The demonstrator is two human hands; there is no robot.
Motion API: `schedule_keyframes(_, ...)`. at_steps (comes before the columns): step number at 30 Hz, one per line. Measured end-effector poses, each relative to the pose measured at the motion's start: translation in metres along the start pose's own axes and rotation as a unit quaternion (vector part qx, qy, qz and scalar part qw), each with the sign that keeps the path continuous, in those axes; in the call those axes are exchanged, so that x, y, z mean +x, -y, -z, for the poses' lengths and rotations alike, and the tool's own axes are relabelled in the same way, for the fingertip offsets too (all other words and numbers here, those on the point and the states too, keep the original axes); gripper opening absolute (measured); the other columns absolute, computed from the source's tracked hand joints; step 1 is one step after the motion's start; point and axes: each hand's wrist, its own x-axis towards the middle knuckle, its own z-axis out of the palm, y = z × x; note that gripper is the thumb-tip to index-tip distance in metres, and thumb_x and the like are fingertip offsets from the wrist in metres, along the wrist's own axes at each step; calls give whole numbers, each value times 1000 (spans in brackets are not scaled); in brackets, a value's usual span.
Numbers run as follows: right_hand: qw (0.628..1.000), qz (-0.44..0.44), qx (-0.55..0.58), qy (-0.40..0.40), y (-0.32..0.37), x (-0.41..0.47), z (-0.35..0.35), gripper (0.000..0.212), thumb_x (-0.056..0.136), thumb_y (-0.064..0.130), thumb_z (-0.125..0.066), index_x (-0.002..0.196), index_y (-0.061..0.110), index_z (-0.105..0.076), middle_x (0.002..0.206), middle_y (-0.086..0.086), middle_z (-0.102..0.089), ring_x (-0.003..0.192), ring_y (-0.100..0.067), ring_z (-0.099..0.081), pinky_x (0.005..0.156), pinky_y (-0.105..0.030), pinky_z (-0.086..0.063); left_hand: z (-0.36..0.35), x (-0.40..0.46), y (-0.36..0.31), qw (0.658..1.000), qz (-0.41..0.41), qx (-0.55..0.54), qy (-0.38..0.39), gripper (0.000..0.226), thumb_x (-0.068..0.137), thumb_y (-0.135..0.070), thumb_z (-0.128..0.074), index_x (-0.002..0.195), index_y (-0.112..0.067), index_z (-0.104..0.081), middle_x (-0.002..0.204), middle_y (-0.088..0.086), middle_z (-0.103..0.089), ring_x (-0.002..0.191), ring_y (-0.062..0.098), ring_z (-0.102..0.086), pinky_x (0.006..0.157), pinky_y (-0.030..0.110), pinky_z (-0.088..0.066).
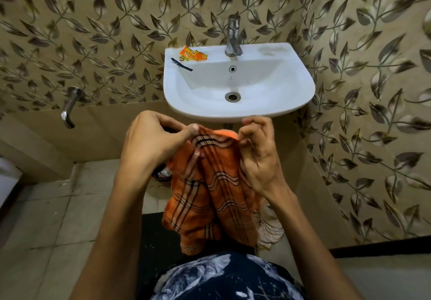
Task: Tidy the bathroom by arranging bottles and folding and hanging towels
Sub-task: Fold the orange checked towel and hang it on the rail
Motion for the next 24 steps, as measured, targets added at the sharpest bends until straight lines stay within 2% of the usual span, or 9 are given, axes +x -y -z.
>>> schedule_keyframes(2, 999, -13, 21, 25, 4, 2, 4, 28, 90, 5, -43, 89, 32, -49, 84, 21, -46, 73, 3, -49, 67, -25, -41, 3, -2, -3, 999, 7, -34, 18, 52, 50, -73, -67, 63, -23, -73, 59, -11, -70, 62, -7, -62, 57, 22, -43)
schedule_keyframes(5, 991, -12, 65, 117, 16, 2, 4, 40, 90, -4, -47, 93, 35, -50, 76, 22, -52, 70, 3, -55, 66, -19, -43, 5, 1, -2, 999, 0, -42, 31, 67, 35, -79, -63, 68, -22, -73, 62, -13, -71, 62, -7, -63, 56, 21, -42)
schedule_keyframes(8, 985, 9, 77, 153, 25, 1, -4, 19, 94, 11, -51, 98, 30, -55, 82, 19, -57, 77, -2, -59, 67, -24, -49, 3, 2, -3, 992, -32, -42, 117, 69, 27, -69, -73, 80, -24, -74, 69, -13, -72, 67, -3, -67, 61, 21, -51)
schedule_keyframes(10, 983, 6, 101, 151, 27, 3, -7, 18, 92, 12, -50, 95, 29, -55, 82, 17, -58, 74, -6, -59, 64, -31, -50, 2, 0, -4, 982, -67, -26, 177, 67, 28, -64, -77, 84, -26, -75, 69, -8, -73, 63, 1, -67, 61, 21, -53)
schedule_keyframes(12, 979, 2, 146, 143, 27, 4, -6, 16, 92, 16, -52, 92, 32, -56, 82, 17, -60, 73, -6, -62, 64, -28, -51, 1, -2, -6, 968, -114, 0, 222, 59, 32, -59, -79, 83, -29, -75, 68, -2, -72, 61, 5, -65, 60, 21, -50)
schedule_keyframes(14, 974, -6, 187, 131, 29, 6, -6, 13, 92, 23, -56, 91, 35, -57, 84, 18, -62, 74, -2, -64, 65, -19, -50, -1, -2, -6, 956, -145, 14, 253, 48, 41, -52, -79, 81, -27, -75, 72, 2, -73, 69, 14, -68, 66, 30, -53)
schedule_keyframes(19, 972, -60, 191, 124, 27, 9, 2, 15, 87, 26, -65, 92, 39, -60, 86, 16, -66, 77, -4, -68, 67, -17, -51, -7, -3, -2, 969, -155, 41, 187, 15, 69, -37, -75, 72, -23, -76, 66, -6, -73, 64, 6, -67, 58, 21, -52)
schedule_keyframes(21, 978, -70, 129, 149, 22, 9, 8, 16, 86, 19, -67, 92, 32, -62, 84, 14, -66, 76, -4, -66, 66, -16, -50, -4, -3, -2, 978, -140, 59, 145, 12, 71, -37, -75, 68, -25, -74, 63, -11, -71, 61, 2, -66, 55, 19, -52)
schedule_keyframes(24, 983, -91, 39, 156, 15, 4, 15, 5, 85, 13, -65, 87, 18, -64, 79, 6, -67, 69, -7, -65, 63, -20, -53, 3, -4, -5, 985, -121, 62, 109, 13, 70, -36, -76, 63, -25, -73, 62, -16, -70, 61, 1, -65, 59, 28, -55)
